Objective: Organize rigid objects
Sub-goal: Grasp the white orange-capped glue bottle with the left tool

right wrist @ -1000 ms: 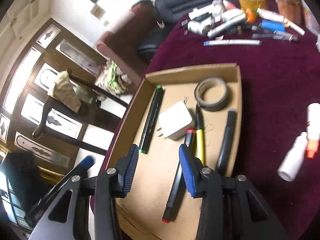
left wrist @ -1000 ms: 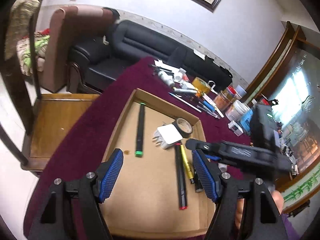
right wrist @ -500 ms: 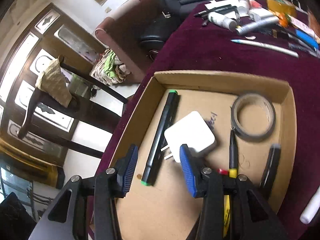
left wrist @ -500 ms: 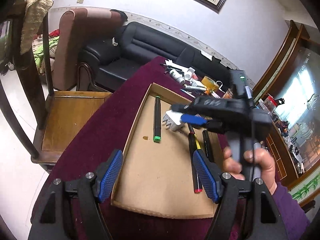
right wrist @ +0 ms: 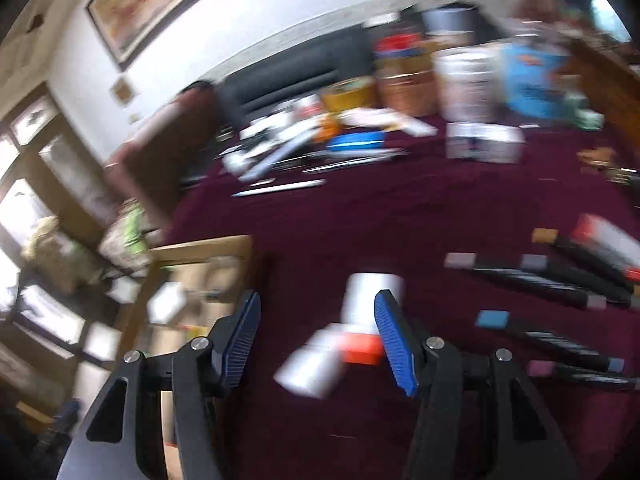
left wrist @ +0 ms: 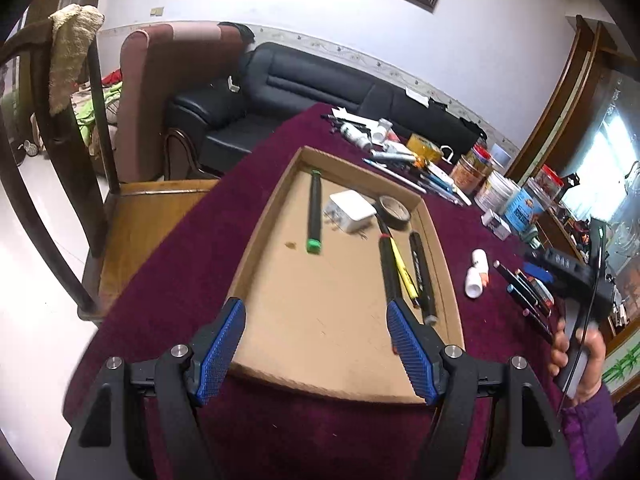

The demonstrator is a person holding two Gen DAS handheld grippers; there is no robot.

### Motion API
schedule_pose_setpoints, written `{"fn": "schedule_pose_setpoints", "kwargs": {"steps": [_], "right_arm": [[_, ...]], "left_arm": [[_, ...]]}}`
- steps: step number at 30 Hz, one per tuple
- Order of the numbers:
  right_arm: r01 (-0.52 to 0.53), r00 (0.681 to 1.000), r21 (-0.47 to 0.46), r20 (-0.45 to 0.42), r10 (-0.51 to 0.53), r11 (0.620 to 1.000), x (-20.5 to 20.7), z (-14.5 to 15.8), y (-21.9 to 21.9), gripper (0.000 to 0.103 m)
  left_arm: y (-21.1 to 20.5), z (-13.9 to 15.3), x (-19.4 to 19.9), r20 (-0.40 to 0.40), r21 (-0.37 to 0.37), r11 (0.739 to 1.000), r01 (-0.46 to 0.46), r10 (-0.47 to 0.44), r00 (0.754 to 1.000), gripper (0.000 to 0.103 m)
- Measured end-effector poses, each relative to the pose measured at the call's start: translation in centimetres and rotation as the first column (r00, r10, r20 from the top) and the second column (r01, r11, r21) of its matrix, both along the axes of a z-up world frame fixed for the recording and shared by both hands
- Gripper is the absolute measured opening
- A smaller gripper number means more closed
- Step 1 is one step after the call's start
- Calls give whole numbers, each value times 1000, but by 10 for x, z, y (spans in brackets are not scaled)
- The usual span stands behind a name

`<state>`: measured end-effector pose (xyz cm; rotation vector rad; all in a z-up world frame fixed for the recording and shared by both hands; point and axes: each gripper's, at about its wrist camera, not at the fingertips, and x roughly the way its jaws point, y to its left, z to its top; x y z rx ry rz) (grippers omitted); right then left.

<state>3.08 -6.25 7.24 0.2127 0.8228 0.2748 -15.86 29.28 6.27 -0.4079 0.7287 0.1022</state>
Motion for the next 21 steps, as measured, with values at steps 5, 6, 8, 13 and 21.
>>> {"fn": "schedule_pose_setpoints", "kwargs": {"steps": [5, 6, 8, 13, 21], "right_arm": [[126, 990, -46, 62, -123, 991, -13, -12, -64, 58], [143, 987, -52, 80, -138, 988, -15, -13, -74, 58], [159, 982, -62, 116, -151, 985, -15, -12, -91, 58], [211, 959, -62, 207, -194, 976, -25, -10, -111, 58], [181, 955, 13, 235, -179, 983, -39, -2, -120, 66]], "left_arm": [[-12, 4, -3, -28, 30, 999, -20, 21, 999, 77], [-13, 5, -3, -32, 37, 999, -27, 28, 999, 77], [-18, 9, -3, -36, 45, 998, -42, 43, 998, 77], [-37, 17, 5, -38, 59, 997, -51, 53, 998, 77], [-76, 22, 29, -35, 70, 997, -27, 29, 999, 77]]}}
